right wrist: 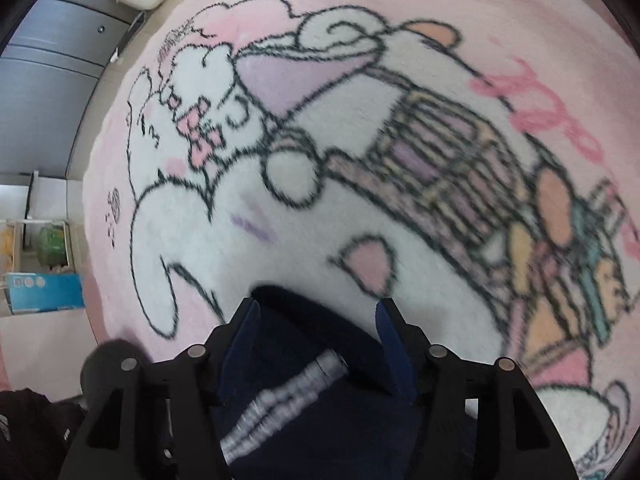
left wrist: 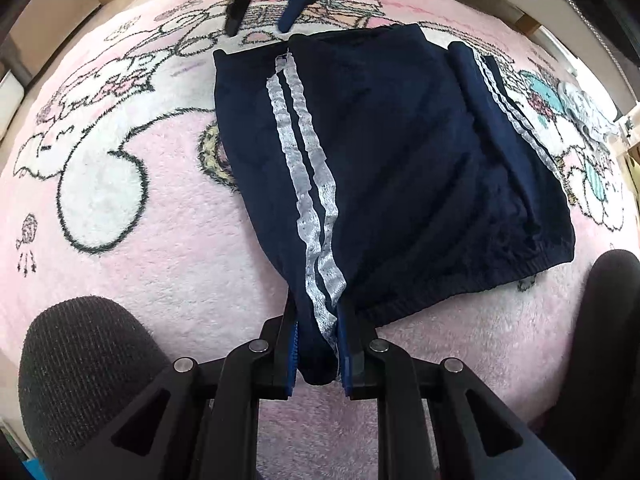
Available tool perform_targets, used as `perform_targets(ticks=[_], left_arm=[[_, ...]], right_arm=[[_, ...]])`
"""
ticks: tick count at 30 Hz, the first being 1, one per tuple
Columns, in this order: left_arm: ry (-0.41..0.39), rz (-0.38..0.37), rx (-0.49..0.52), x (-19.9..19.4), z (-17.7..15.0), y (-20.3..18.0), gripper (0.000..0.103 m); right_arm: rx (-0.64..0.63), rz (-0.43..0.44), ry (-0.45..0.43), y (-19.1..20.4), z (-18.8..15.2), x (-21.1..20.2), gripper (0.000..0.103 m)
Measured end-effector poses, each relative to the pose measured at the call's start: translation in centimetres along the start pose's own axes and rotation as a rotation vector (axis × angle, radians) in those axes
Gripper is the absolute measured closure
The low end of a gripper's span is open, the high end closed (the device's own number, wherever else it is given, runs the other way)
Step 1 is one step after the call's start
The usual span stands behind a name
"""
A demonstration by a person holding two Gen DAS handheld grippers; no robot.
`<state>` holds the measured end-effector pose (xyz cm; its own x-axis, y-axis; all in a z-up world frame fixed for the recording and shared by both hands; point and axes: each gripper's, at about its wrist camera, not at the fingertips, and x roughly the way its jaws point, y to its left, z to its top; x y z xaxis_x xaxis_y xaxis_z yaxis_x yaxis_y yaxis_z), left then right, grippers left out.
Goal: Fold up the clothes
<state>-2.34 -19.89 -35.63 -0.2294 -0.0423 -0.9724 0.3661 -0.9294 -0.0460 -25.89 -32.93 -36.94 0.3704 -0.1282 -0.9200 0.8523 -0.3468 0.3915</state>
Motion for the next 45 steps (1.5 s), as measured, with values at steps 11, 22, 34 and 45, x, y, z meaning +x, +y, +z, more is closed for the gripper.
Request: perform_targets(ticks=[11, 22, 34, 45], left_arm=[[0.031, 0.058, 0.013, 0.7, 0.0, -1.0, 0.060], [0.052, 0.039, 0.015, 0.9, -0.2, -1.6, 0.027], [0.034, 0.012, 0.056, 0.6, -0.6, -2.7, 0.049], [0.053, 0.005, 0.056, 0.9, -1.0, -3.1, 0.055]], right_arm=[[0.010, 0.068, 0.075, -1.8, -2.2, 1.6, 0.036], [-0.033, 0.148, 0.085, 0.8, -2.1, 2.0, 0.031], [-0.100, 0.072, 0.100, 2.0, -2.3, 3.4, 0.062], [-0.076, 0.030, 0.095, 2.1, -2.9, 3.4, 0.096]])
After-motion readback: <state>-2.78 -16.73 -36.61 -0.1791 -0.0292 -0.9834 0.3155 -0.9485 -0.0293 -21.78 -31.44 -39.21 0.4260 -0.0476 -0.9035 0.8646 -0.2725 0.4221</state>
